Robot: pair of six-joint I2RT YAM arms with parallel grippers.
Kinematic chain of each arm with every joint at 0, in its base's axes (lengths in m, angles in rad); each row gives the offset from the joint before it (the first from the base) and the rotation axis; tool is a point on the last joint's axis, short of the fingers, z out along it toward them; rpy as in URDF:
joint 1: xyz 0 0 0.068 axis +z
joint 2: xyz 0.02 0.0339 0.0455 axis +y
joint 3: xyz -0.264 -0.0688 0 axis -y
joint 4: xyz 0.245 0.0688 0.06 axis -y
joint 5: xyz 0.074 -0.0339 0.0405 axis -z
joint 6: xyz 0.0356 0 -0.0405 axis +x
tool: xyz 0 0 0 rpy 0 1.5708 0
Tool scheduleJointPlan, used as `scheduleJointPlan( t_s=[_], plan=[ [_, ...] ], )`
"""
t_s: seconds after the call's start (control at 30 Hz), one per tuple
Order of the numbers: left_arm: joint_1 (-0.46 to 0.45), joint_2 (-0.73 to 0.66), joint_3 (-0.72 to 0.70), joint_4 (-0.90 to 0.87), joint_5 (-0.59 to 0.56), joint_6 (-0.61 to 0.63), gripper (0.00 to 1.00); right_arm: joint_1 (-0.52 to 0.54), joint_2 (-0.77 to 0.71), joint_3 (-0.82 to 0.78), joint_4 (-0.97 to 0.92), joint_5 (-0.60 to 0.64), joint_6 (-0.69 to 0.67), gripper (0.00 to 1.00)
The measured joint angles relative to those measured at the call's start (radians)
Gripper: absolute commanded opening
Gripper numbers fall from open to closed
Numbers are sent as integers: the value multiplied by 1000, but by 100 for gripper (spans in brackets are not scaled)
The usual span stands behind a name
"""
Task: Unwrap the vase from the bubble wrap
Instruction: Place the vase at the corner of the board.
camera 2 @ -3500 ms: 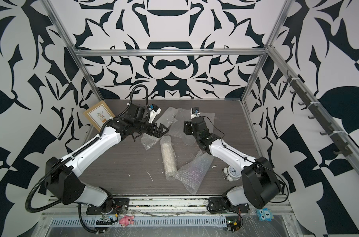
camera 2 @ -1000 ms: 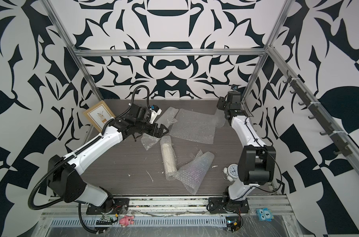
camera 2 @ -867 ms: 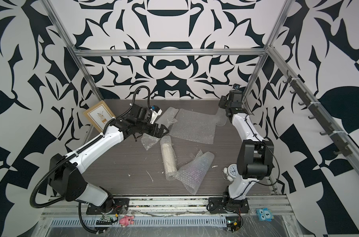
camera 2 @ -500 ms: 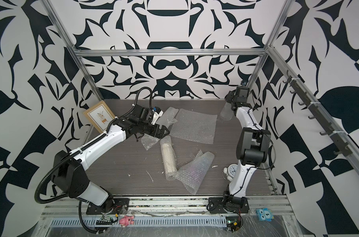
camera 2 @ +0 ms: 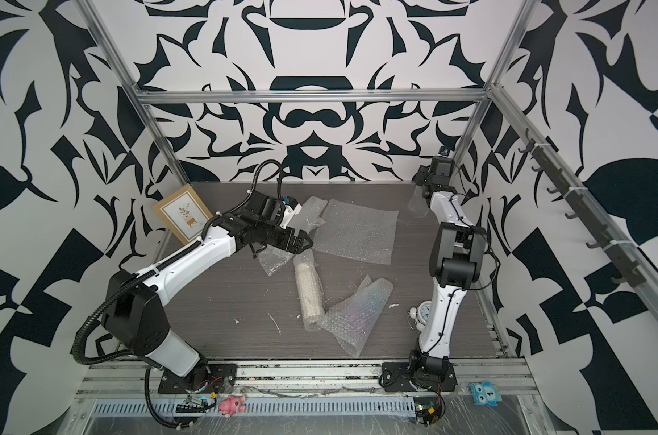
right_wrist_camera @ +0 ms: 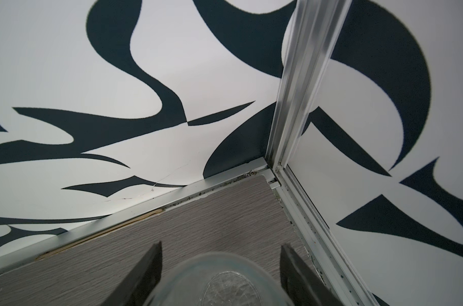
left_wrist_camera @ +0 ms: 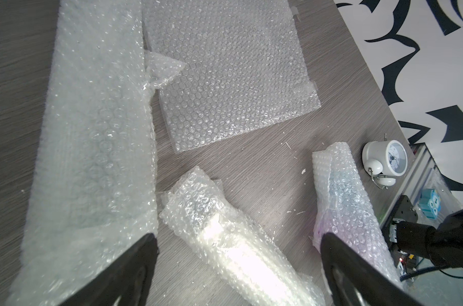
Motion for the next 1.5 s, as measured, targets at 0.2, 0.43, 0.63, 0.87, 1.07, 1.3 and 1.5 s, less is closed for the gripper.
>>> scheduleJointPlan(
  t_s=[0.2,0.43,0.63,0.87,1.07,1.3,1.5],
  plan=[
    [0,3,1,0,5,-1,99,0,0,0,0,0,-21,69],
    [0,3,1,0,12,-1,99,0,-10,-5,19,-9,-34,81],
    [0,3,1,0,17,-2,99,2,-72,-35,34,-28,-51,90],
    [0,3,1,0,19,-2,99,22,-144,-97,68,-34,-65,93],
    [0,3,1,0,16,-2,99,57,-218,-223,98,-23,-72,93],
    [0,0,1,0,-9,-1,99,122,-372,-407,143,29,-59,93],
    [0,-10,1,0,-22,-2,99,249,-537,-557,187,122,-21,93]
  ],
)
